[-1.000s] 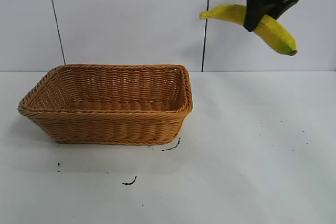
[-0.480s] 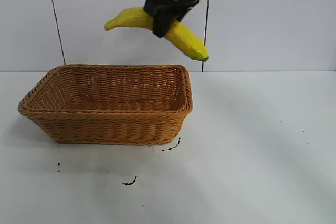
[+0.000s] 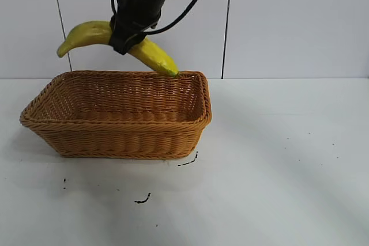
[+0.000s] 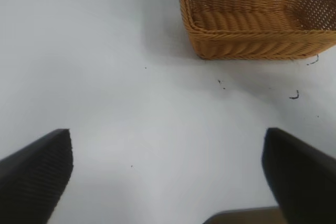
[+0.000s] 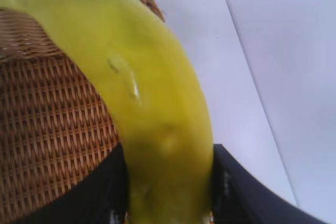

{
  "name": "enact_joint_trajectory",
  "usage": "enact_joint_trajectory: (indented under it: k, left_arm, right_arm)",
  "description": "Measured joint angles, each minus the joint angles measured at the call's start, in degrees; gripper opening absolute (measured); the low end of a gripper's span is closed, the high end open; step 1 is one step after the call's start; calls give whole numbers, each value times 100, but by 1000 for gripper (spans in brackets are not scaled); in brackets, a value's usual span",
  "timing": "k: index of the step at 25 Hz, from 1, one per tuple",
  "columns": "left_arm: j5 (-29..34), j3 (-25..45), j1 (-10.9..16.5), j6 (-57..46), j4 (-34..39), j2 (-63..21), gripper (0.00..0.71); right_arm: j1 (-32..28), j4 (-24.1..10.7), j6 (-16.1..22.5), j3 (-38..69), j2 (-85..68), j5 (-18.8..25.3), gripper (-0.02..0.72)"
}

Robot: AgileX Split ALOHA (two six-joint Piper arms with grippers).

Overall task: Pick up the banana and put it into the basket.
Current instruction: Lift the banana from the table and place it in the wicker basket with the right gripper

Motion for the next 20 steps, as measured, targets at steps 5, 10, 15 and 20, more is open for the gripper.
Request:
enact_joint_trajectory:
  k: [5,10,15,20]
  left_arm:
    - [0,0,0,0,0,0,695]
    - [0,0,0,0,0,0,695]
    - [0,0,0,0,0,0,695]
    - [0,0,0,0,0,0,695]
  right_arm:
    - [0,11,-11,0,347,20,320]
    - [0,13,-11,0,438,18,320]
    - [0,13,-11,0,438,-11,320]
    - [0,17,56,0,438,-63,593]
